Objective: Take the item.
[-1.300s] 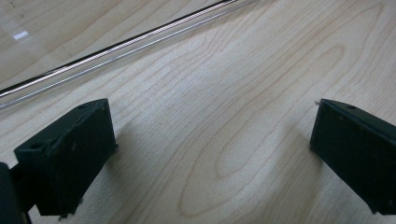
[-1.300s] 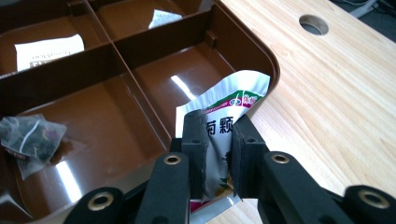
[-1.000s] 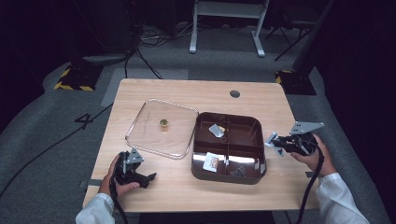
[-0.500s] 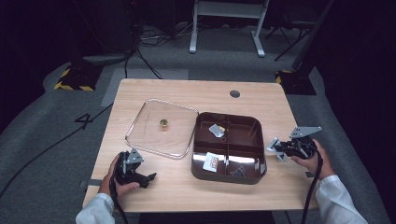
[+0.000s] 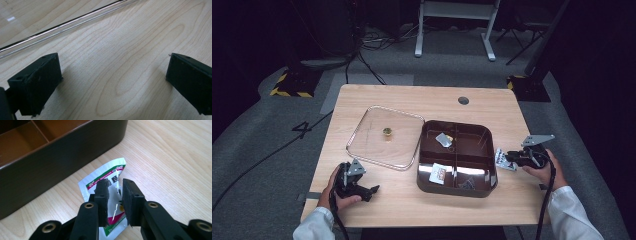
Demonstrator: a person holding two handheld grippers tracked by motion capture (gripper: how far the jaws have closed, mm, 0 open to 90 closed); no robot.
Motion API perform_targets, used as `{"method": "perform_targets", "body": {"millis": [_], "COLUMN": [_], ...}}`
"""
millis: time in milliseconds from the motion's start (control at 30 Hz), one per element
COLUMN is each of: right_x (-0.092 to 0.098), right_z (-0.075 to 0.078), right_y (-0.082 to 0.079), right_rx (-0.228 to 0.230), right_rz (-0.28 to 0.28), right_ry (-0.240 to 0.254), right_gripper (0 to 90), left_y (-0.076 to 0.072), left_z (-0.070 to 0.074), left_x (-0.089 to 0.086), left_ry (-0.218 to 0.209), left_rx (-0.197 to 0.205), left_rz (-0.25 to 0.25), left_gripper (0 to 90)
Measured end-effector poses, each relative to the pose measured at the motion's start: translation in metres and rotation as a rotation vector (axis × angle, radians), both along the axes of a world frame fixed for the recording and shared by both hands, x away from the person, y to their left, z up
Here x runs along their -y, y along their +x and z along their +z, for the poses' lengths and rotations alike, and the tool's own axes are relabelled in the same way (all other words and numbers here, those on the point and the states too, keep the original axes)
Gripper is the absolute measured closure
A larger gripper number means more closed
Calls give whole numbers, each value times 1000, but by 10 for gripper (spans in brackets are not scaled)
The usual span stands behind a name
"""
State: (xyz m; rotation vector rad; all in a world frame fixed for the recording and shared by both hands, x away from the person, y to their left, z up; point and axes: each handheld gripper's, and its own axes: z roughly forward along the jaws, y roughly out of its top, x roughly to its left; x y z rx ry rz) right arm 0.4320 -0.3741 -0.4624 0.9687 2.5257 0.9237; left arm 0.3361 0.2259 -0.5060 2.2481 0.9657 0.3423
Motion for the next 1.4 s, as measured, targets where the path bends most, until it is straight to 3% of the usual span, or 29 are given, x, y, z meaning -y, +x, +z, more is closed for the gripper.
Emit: {"method": "perform_targets", "body": {"millis": [367, 567, 900, 1033, 1400], "right_x": [1, 5, 3, 3, 7], "right_z": [3, 10, 16, 17, 15], "right_y": [-3, -10, -20, -24, -36], "right_rx": [28, 61, 112, 125, 139], "right_rz": [-20, -30, -38, -45, -40], "right_ry": [3, 5, 1, -5, -17], "right_gripper": [625, 477, 307, 262, 250], "left_y": [0, 0, 0, 0, 0], "left_z": [0, 0, 0, 0, 0], "left_x": [0, 0, 0, 0, 0], "left_ry": [0, 0, 0, 0, -1], "left_rx": [0, 0, 0, 0, 0], "left_rz": [0, 0, 0, 0, 0], "left_gripper": [2, 2, 2, 2, 2]}}
